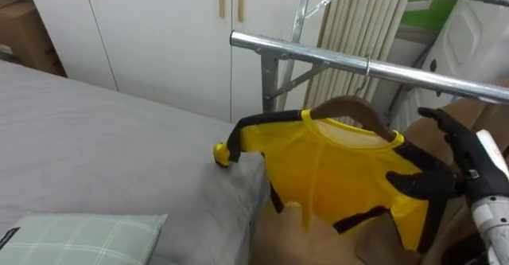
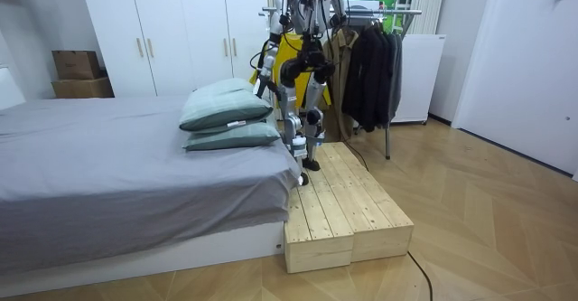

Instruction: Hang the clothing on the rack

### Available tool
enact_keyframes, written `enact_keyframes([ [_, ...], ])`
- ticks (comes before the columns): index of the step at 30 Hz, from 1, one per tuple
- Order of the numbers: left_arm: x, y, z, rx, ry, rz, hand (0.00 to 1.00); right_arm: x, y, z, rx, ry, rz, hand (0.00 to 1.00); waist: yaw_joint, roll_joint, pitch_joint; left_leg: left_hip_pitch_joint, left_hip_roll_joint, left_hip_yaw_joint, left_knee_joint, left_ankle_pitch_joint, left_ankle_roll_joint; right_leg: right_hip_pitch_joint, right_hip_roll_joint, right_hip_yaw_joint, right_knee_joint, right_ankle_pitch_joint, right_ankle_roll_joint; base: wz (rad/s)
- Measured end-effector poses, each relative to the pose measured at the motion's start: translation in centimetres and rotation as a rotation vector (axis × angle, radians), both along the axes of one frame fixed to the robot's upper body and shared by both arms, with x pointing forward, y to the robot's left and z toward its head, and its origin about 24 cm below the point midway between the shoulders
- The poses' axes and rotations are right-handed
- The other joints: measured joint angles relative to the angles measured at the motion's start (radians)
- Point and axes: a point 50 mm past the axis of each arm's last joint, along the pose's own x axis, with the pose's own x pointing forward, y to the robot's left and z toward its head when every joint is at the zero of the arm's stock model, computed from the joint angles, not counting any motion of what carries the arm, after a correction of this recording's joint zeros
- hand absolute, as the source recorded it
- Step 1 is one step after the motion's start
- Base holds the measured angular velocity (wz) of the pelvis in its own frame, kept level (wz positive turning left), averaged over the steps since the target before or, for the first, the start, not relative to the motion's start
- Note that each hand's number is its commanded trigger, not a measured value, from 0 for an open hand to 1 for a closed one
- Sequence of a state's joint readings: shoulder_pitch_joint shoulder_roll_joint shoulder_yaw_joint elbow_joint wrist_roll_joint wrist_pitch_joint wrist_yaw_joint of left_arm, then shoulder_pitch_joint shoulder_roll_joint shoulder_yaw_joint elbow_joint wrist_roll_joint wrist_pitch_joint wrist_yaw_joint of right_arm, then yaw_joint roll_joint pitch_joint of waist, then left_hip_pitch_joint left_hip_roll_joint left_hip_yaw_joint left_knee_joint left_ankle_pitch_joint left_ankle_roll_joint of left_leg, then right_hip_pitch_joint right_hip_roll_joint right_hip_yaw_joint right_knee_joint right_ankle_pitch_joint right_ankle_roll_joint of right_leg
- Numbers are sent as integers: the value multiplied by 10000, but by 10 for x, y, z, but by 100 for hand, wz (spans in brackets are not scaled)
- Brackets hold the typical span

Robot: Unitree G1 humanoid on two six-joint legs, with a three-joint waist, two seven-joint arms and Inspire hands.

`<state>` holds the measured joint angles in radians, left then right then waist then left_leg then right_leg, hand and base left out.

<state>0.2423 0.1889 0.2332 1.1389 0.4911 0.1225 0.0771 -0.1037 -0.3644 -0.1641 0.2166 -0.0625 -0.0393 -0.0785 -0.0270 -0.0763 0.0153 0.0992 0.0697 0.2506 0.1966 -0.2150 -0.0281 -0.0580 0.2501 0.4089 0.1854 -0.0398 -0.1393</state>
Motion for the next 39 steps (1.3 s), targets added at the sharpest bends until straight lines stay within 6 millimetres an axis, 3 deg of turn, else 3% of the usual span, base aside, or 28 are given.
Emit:
enact_keyframes([
  [11,-2,0,0,18,26,71,0,-22,-18,-14,304,74,-1465,0,-207,24,8,-23,-33,-4,5,0,1,-17,2,142,1,9,41,-3],
  [16,-2,0,0,26,-27,184,0,-41,-31,-35,1315,603,-2303,0,-208,35,5,49,-59,-149,10,0,1,5,-5,152,0,9,44,-1],
  [21,-3,-3,-1,76,-82,329,0,-67,-19,-67,2426,1521,-2571,0,-234,159,-5,152,-62,-106,-16,0,1,55,16,226,8,-11,63,-4],
  [27,-2,-6,-2,189,-221,492,0,-92,-1,-111,3637,3318,-2527,0,-284,298,-76,185,-64,-56,-136,-1,2,62,39,292,37,18,111,-4],
  [29,-2,-8,-2,150,-261,594,0,-97,10,-124,3905,3907,-2336,0,-290,337,-56,215,-69,-34,-143,-1,2,10,49,322,40,40,130,-6],
  [33,5,-12,-4,38,-388,461,0,-110,33,-152,4593,5297,-1695,0,-317,480,-35,146,-45,86,-264,-69,28,-178,40,97,51,88,203,5],
  [39,9,-19,-5,264,-628,491,0,-140,47,-185,5226,7211,-1567,0,-272,624,-91,174,-22,213,-448,-194,52,-301,51,-29,102,149,224,-2],
])
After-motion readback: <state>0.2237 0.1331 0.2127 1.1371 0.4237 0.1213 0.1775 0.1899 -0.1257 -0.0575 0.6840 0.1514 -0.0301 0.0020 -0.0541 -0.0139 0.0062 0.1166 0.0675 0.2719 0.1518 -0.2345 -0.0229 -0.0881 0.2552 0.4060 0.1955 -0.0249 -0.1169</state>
